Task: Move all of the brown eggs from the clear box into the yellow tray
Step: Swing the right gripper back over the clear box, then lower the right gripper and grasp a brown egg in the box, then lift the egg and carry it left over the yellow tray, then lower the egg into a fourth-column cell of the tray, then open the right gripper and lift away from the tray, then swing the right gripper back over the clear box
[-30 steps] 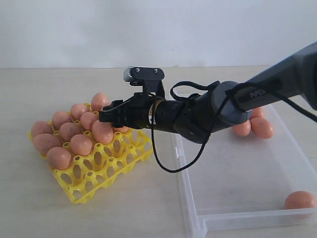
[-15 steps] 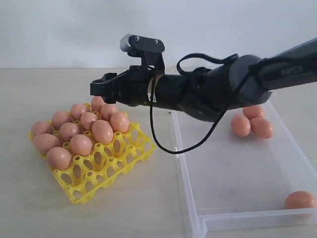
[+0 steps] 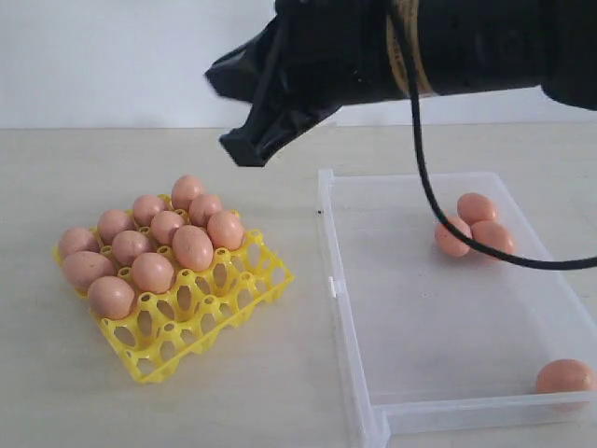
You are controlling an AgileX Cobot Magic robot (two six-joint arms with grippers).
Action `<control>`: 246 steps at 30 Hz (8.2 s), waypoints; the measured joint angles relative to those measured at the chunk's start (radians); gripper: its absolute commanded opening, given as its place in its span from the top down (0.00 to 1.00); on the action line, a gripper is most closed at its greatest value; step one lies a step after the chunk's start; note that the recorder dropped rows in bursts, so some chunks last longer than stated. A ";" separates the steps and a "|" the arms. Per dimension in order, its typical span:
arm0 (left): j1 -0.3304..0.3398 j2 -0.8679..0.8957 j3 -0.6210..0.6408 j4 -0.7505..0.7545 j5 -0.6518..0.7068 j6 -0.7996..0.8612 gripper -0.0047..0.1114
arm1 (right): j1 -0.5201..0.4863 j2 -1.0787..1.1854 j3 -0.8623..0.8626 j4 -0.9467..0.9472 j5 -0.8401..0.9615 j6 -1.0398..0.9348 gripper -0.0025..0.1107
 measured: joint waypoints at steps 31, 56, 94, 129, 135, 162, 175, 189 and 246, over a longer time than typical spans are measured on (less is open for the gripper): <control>0.000 0.000 0.000 0.000 0.000 0.000 0.92 | -0.518 0.704 -0.653 1.972 1.561 -1.652 0.48; 0.000 0.000 0.000 0.000 0.000 0.000 0.92 | -0.518 0.833 -0.653 1.957 1.560 -1.665 0.98; 0.000 0.000 0.000 0.000 0.000 0.000 0.92 | -0.199 0.349 -0.034 0.848 -0.853 0.087 0.98; 0.000 0.000 0.000 0.000 0.000 0.000 0.92 | 0.218 0.671 -0.105 0.847 -0.118 -0.444 0.98; 0.000 0.000 0.000 0.000 0.000 0.000 0.92 | 0.218 0.676 -0.105 0.847 -0.121 -0.444 0.98; 0.000 0.000 0.000 0.000 0.000 0.000 0.92 | 0.220 0.676 -0.109 0.847 -0.066 -0.487 0.48; 0.000 0.000 0.000 0.000 0.000 0.000 0.92 | 0.220 0.676 -0.112 0.847 -0.058 -0.487 0.48; 0.000 0.000 0.000 0.000 0.000 0.000 0.92 | 0.220 0.665 -0.112 0.849 -0.046 -0.487 0.48; 0.000 0.000 0.000 0.000 0.000 0.000 0.92 | -0.384 0.292 -0.184 1.649 1.186 -1.650 0.50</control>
